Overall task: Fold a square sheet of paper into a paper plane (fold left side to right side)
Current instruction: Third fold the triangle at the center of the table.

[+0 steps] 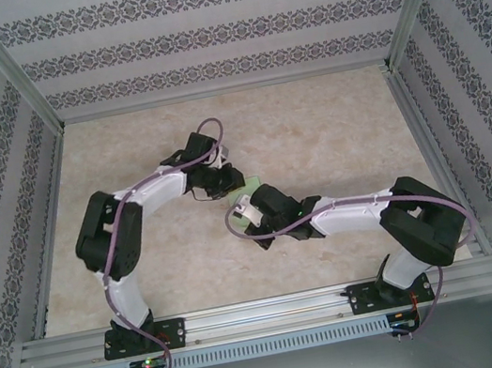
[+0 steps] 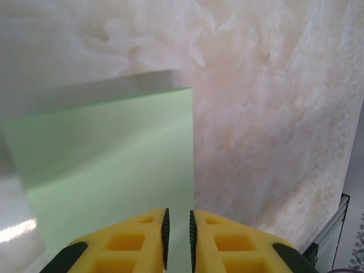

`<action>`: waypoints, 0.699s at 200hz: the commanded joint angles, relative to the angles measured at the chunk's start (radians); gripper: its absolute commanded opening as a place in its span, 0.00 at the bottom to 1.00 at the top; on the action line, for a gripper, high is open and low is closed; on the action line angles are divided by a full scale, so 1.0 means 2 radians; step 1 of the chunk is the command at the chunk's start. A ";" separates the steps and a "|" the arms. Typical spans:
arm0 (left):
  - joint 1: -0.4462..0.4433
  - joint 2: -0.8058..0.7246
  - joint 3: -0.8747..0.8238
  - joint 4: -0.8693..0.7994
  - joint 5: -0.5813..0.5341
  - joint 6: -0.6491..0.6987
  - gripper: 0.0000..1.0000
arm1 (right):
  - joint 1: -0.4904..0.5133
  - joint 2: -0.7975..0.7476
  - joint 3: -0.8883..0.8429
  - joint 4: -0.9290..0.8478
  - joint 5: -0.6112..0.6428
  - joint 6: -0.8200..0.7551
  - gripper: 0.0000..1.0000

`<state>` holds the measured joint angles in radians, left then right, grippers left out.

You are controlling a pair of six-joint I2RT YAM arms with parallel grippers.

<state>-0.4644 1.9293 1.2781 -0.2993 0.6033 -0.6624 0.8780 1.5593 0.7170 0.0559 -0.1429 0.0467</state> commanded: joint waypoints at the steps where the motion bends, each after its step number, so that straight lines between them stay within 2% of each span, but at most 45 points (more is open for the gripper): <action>1: -0.002 0.035 0.030 0.001 0.034 0.027 0.19 | -0.009 -0.004 -0.004 0.012 -0.030 0.020 0.00; 70: -0.007 0.086 0.040 -0.024 0.014 0.049 0.15 | -0.057 0.005 0.003 0.010 -0.075 0.052 0.00; 140: -0.010 0.091 0.031 -0.022 0.012 0.051 0.14 | -0.093 0.031 0.023 -0.018 -0.066 0.075 0.00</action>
<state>-0.4713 2.0899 1.3483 -0.3115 0.6319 -0.5896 0.7090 1.5951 0.7326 0.0410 -0.2642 0.1627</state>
